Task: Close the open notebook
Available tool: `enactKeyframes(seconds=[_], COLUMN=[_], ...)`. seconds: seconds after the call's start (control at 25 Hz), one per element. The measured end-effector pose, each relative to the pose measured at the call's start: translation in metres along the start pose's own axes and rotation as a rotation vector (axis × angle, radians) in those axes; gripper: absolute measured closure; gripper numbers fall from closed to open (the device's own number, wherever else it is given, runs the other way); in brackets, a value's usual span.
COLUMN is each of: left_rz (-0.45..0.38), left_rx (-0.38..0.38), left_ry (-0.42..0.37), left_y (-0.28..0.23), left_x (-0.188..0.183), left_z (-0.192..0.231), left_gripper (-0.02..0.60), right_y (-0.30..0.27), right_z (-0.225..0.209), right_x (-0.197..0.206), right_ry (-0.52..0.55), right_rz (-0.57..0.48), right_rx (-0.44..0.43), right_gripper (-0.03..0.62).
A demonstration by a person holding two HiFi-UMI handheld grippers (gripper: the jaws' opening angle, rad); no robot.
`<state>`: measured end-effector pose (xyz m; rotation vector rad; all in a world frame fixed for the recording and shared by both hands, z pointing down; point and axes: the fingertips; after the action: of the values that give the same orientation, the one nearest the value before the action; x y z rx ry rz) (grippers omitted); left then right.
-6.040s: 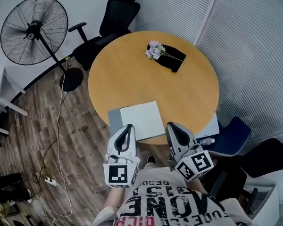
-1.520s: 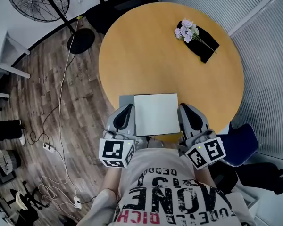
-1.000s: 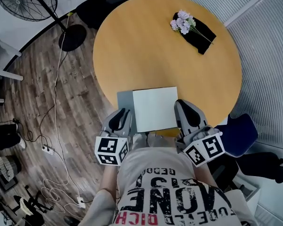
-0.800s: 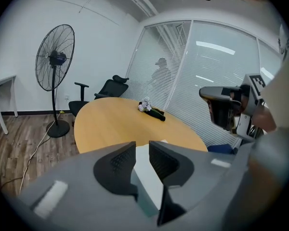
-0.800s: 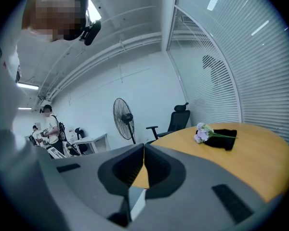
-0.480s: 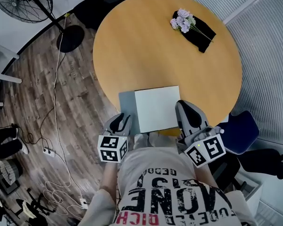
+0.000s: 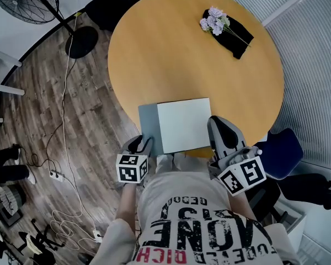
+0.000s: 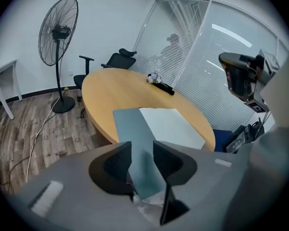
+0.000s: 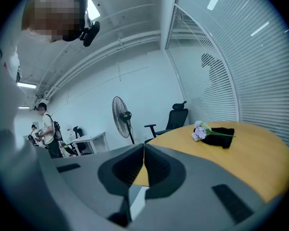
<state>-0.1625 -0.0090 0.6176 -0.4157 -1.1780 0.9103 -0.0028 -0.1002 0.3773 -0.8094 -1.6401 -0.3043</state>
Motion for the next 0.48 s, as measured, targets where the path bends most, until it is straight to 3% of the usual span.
enactKeyframes(seconds=[0.48], left_rz=[0.104], left_rx=[0.020], left_ry=[0.082], left_y=[-0.016], left_x=[0.034], left_z=[0.008], left_gripper=[0.392], right_y=[0.009], right_z=[-0.001], right_x=[-0.001], right_ry=[0.001], right_rz=[-0.006], right_rx=[0.014], right_gripper=[0.582])
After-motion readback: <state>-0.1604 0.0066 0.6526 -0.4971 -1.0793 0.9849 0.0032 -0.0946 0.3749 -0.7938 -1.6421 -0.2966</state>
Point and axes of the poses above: the fingertips, and each gripper's own axes: y backward along the fingers, z to its left, x out of its underside
